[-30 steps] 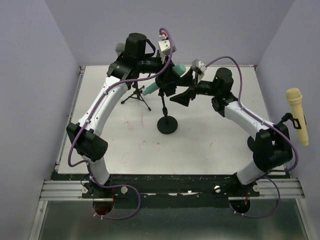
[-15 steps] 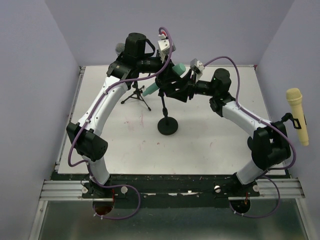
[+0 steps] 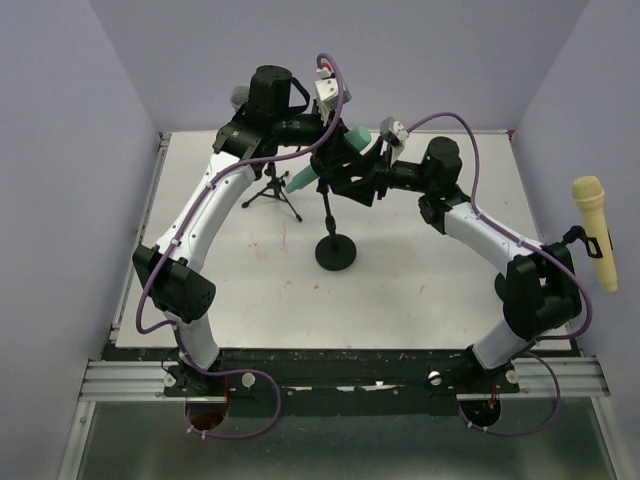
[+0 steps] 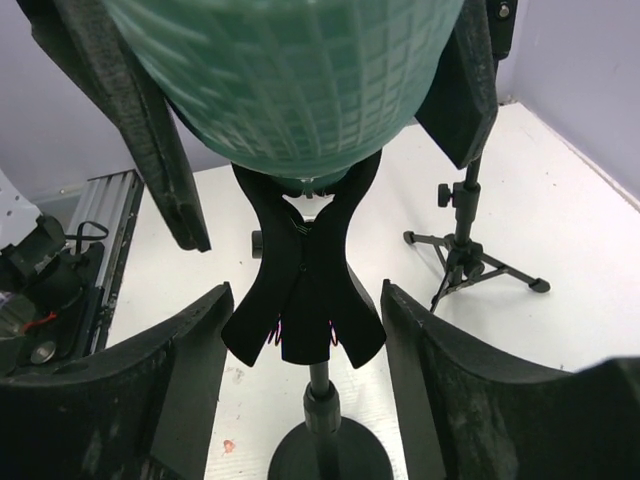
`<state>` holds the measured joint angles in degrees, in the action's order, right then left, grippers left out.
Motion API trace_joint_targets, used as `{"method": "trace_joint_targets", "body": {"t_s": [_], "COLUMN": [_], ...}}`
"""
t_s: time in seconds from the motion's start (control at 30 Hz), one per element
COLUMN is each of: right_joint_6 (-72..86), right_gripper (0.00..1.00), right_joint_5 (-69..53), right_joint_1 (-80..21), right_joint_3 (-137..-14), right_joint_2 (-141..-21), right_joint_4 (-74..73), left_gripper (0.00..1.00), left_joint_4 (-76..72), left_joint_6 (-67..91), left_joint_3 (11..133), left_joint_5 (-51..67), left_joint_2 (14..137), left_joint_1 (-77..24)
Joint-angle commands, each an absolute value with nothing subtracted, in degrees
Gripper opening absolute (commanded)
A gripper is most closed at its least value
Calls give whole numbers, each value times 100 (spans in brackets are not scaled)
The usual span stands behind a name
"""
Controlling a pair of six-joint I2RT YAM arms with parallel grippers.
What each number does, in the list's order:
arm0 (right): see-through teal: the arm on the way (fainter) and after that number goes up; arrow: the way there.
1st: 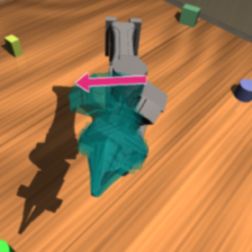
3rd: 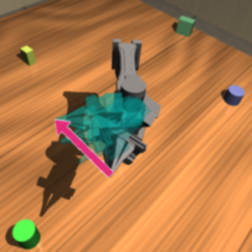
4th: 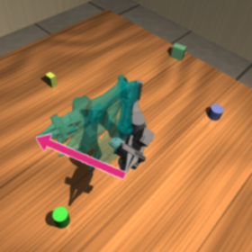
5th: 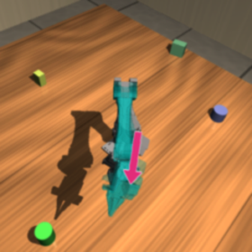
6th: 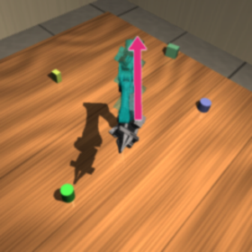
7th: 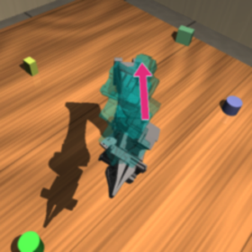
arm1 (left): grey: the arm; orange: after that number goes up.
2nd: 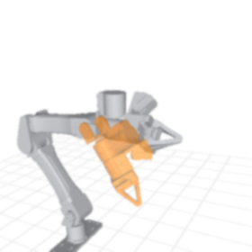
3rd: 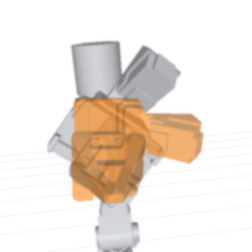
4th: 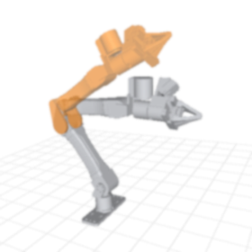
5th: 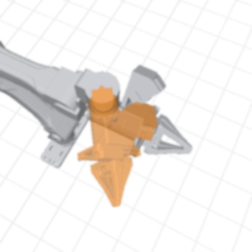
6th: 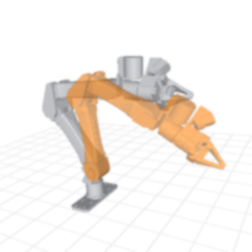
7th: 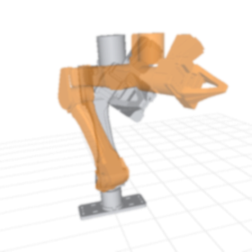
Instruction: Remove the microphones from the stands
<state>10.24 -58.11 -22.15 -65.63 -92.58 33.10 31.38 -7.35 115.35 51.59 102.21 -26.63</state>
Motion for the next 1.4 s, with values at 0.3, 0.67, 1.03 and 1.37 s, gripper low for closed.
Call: {"method": "trace_joint_targets", "body": {"t_s": [0.3, 0.67, 1.03, 1.37], "right_joint_6": [1064, 589, 378, 219], "right_gripper": [45, 1, 1, 81], "right_joint_5": [-5458, -5238, -5282, -5326], "right_joint_1": [-2390, -2373, -2382, -2373], "right_joint_3": [-6477, -6355, -6390, -6943], "right_joint_2": [-9246, -9097, -9062, -8544], "right_joint_4": [3218, 2619, 2347, 1293], "left_gripper": [13, 12, 2, 0], "left_joint_4": [3059, 3024, 3129, 3770], "left_joint_6": [-554, -536, -1695, -2468], "left_joint_3": [11382, 11882, 13218, 11807], "left_joint_5": [5291, 5317, 4413, 4035], "left_joint_2": [9949, 9826, 9589, 8212], "left_joint_1": [-2663, -2672, -2663, -2654]}}
